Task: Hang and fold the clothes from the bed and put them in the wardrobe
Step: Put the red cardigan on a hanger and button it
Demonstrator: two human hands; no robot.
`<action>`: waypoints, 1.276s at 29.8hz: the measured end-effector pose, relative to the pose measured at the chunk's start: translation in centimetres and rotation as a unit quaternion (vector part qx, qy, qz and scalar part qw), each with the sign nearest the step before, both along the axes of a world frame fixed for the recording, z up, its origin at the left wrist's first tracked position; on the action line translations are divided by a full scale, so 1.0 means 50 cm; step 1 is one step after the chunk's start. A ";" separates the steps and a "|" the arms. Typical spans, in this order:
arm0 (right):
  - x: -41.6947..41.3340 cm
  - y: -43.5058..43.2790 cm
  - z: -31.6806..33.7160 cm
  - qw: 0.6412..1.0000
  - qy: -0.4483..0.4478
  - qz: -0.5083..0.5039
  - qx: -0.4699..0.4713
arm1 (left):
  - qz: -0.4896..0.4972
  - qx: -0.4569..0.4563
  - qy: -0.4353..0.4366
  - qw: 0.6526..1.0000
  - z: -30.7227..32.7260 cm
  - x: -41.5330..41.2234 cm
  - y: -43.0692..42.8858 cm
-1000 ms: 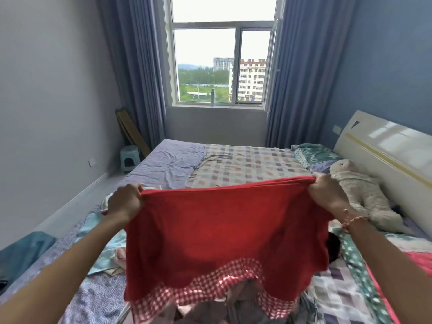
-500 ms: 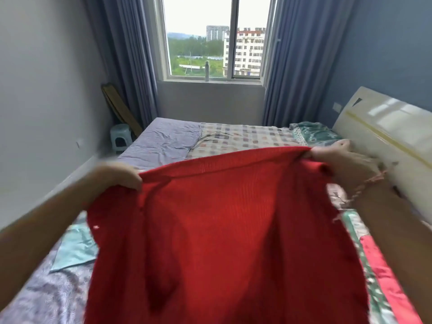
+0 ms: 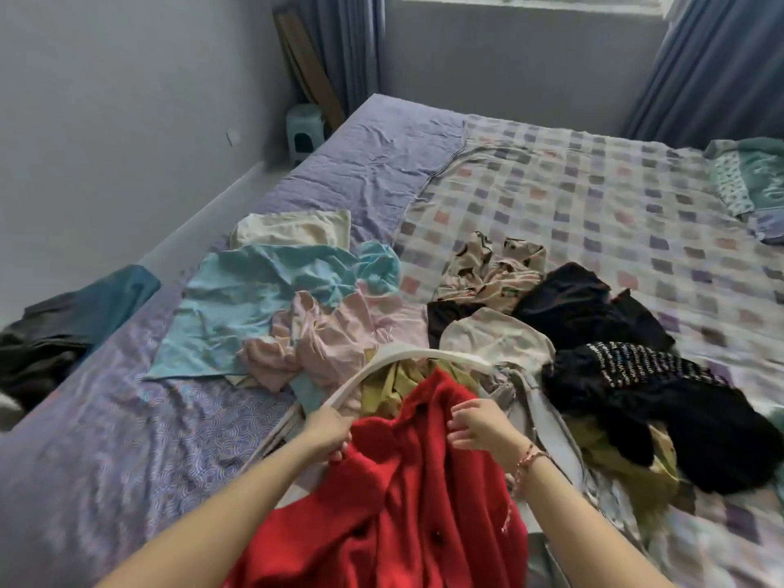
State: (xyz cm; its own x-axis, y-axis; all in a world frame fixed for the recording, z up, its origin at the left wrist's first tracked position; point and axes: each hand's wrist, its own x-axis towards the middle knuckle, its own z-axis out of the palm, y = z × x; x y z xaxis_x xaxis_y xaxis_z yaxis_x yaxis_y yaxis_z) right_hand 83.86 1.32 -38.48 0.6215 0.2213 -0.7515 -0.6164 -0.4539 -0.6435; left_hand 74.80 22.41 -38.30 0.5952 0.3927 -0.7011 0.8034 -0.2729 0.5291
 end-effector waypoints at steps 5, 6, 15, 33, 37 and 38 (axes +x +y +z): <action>0.096 0.105 -0.113 0.984 -0.107 0.103 -0.094 | -0.081 -0.010 0.085 0.993 -0.129 -0.002 0.015; 0.105 0.110 -0.113 0.972 -0.147 0.138 -0.125 | -0.125 0.019 0.086 0.988 -0.130 -0.004 0.004; 0.287 0.274 -0.243 0.819 -0.310 0.402 -0.268 | -0.225 0.102 0.234 0.940 -0.255 0.047 -0.027; 0.192 0.183 -0.053 0.914 -0.324 0.242 -0.046 | 0.011 0.126 -0.010 0.992 -0.118 -0.014 0.193; 0.130 0.066 0.029 0.913 -0.333 0.233 -0.025 | 0.022 0.187 -0.022 0.982 -0.079 -0.038 0.192; 0.116 0.040 0.048 0.912 -0.342 0.226 -0.017 | 0.024 0.199 -0.022 0.979 -0.063 -0.045 0.183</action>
